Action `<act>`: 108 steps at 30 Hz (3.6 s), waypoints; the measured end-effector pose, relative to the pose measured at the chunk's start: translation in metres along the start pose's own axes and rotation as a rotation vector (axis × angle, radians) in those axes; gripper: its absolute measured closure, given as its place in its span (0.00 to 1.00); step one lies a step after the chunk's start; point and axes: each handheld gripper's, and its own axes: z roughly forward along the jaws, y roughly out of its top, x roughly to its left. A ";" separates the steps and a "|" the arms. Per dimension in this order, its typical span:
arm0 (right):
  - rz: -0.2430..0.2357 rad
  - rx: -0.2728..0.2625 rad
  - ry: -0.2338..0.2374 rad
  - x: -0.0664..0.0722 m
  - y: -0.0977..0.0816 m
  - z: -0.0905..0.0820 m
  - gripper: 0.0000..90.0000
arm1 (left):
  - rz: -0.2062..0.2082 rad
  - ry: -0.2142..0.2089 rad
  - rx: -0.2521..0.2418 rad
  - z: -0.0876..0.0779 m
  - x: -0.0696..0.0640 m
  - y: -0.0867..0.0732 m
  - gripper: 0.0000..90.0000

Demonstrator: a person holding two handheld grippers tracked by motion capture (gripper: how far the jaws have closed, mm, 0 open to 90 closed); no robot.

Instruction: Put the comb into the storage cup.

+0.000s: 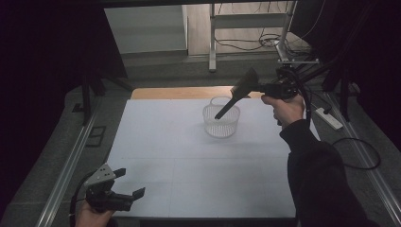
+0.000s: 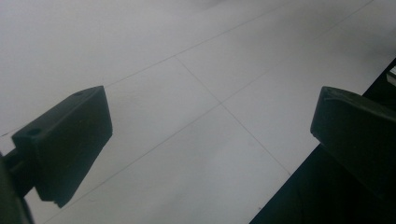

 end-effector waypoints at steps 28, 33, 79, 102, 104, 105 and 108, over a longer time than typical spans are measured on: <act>-0.026 0.038 -0.089 -0.014 -0.002 0.044 0.93 | -0.009 0.000 0.007 0.001 0.001 0.000 0.00; -0.012 0.050 -0.089 -0.019 -0.008 0.051 0.93 | -0.011 0.001 0.008 0.001 0.001 0.000 0.00; 0.089 0.097 -0.050 -0.042 -0.050 0.090 0.93 | -0.026 -0.002 0.013 0.001 0.002 0.000 0.00; 0.097 0.126 -0.093 -0.054 -0.052 0.088 0.89 | -0.029 -0.001 0.014 0.002 0.002 0.000 0.00; 0.094 0.129 -0.100 -0.055 -0.052 0.088 0.88 | -0.028 -0.001 0.014 0.002 0.002 0.000 0.00; 0.089 0.131 -0.106 -0.055 -0.053 0.088 0.87 | -0.029 -0.001 0.014 0.002 0.002 0.000 0.00; 0.082 0.135 -0.117 -0.055 -0.053 0.088 0.87 | -0.029 -0.001 0.014 0.002 0.002 0.000 0.00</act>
